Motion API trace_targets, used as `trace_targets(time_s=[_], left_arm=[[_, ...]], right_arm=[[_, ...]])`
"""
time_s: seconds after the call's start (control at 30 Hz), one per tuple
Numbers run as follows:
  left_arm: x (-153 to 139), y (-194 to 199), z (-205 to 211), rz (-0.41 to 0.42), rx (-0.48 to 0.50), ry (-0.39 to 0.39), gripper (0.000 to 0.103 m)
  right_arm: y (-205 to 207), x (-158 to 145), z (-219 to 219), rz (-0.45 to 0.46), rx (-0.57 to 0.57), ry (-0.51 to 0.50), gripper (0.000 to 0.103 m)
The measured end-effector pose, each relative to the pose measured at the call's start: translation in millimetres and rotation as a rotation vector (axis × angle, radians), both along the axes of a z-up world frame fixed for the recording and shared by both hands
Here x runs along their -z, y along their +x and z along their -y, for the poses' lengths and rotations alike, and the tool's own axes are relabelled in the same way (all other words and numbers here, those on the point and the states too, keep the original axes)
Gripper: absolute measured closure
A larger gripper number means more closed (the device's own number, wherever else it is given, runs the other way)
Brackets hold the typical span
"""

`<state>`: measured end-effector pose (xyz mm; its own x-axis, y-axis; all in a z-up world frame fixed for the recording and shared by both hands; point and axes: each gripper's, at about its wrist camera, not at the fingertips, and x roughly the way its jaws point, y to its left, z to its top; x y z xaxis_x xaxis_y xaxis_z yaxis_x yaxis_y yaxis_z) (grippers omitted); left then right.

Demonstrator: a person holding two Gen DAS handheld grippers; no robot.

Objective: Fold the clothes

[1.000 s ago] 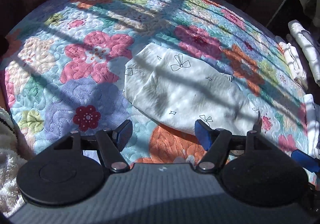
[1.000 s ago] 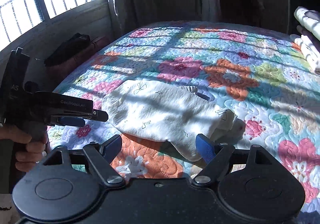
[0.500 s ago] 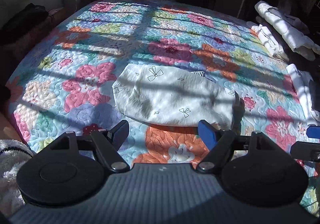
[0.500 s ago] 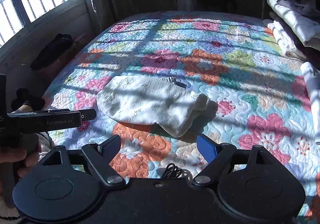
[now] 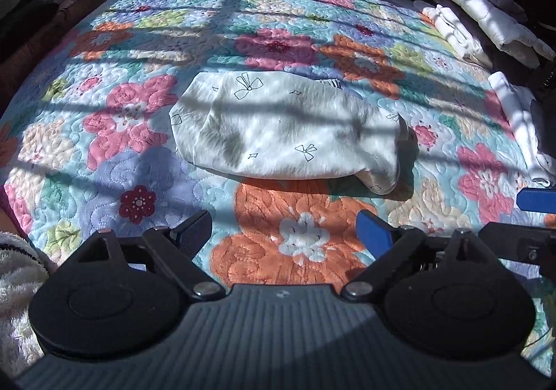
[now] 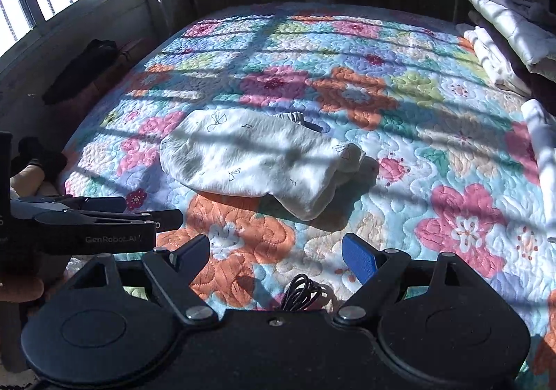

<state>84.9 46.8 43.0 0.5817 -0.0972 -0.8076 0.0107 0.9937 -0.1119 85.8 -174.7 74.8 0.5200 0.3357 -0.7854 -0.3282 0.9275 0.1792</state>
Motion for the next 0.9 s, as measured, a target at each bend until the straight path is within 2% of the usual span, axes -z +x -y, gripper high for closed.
trace_targets(time_s=[0.17, 0.27, 0.4, 0.5, 0.8, 0.9], left_arm=[[9, 4, -1, -0.032, -0.005, -0.021, 0.01], [10, 3, 4, -0.023, -0.001, 0.003, 0.006], [11, 5, 6, -0.007, -0.019, -0.009, 0.002], [12, 5, 5, -0.007, -0.014, -0.015, 0.001], [15, 5, 4, -0.022, -0.023, -0.011, 0.0], [14, 4, 4, -0.022, -0.03, -0.008, 0.0]], right_arm=[[4, 2, -5, -0.003, 0.004, 0.009, 0.017], [4, 3, -9, -0.001, 0.004, -0.017, 0.017], [0, -3, -16, 0.011, -0.031, -0.032, 0.017], [-2, -8, -19, 0.046, -0.038, -0.068, 0.017], [-1, 0, -20, 0.026, -0.035, -0.066, 0.016], [-4, -2, -17, 0.053, -0.016, -0.062, 0.016]])
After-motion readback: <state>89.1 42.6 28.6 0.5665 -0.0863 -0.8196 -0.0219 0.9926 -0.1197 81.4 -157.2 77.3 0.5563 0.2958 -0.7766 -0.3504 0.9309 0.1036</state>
